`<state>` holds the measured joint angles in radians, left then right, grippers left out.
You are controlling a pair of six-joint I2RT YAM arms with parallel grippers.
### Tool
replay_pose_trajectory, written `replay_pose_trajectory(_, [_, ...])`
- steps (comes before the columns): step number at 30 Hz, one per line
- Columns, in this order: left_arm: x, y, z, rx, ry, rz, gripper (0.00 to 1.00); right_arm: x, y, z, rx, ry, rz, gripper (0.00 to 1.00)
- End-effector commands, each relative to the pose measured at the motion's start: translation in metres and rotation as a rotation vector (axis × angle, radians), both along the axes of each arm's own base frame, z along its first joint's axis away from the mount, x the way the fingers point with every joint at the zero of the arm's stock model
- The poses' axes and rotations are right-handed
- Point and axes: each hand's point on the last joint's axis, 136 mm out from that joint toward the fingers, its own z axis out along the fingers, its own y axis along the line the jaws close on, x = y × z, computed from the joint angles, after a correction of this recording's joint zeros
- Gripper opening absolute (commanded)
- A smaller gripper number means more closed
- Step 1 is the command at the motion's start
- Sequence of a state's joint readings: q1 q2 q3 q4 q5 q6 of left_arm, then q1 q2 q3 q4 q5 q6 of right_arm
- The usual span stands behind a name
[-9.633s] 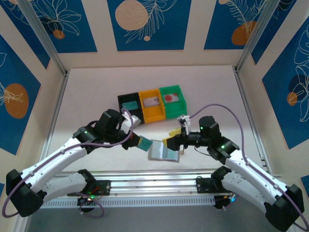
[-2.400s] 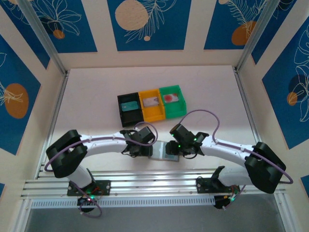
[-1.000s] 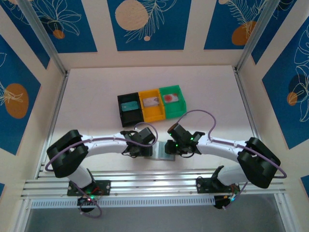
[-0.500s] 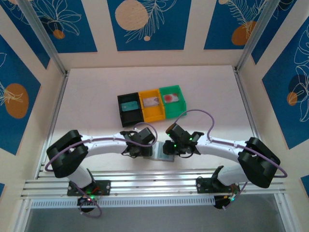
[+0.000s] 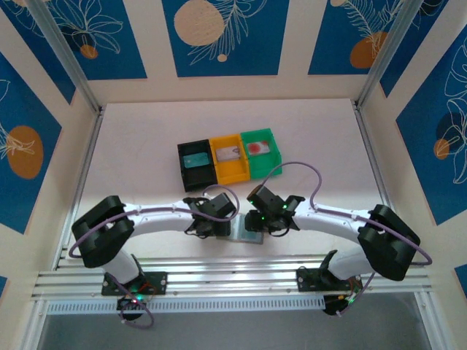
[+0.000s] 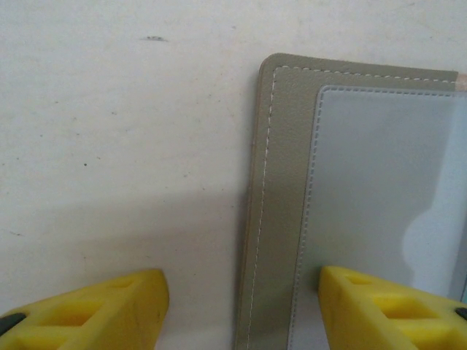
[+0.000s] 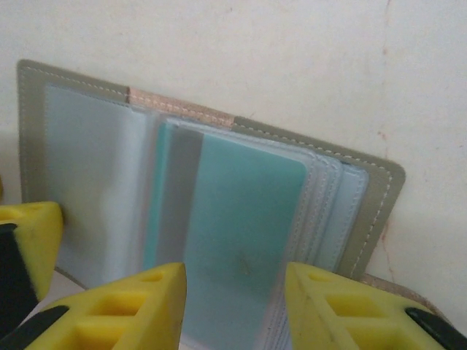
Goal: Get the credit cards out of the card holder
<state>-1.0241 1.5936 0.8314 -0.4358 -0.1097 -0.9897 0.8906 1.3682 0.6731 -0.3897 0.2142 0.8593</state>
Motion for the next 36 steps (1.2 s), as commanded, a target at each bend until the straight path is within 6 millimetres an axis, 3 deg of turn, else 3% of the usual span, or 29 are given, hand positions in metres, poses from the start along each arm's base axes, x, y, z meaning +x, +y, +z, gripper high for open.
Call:
replay_pose_trajectory(1, [-0.026, 0.018, -0.026, 0.098, 0.107, -0.018, 0.6, 0.0, 0.005, 0.001, -0.015, 0.002, -0.006, 0.42])
replay_pose_trajectory(15, [-0.036, 0.012, -0.04, 0.083, 0.142, -0.03, 0.6, 0.002, 0.008, -0.011, -0.049, 0.025, -0.025, 0.38])
replay_pose_trajectory(25, [-0.041, 0.005, -0.048, 0.072, 0.159, -0.039, 0.6, 0.0, 0.031, -0.001, 0.074, 0.032, 0.014, 0.36])
replay_pose_trajectory(36, [-0.042, 0.003, -0.046, 0.069, 0.153, -0.044, 0.6, 0.0, 0.039, 0.009, 0.13, 0.02, 0.025, 0.31])
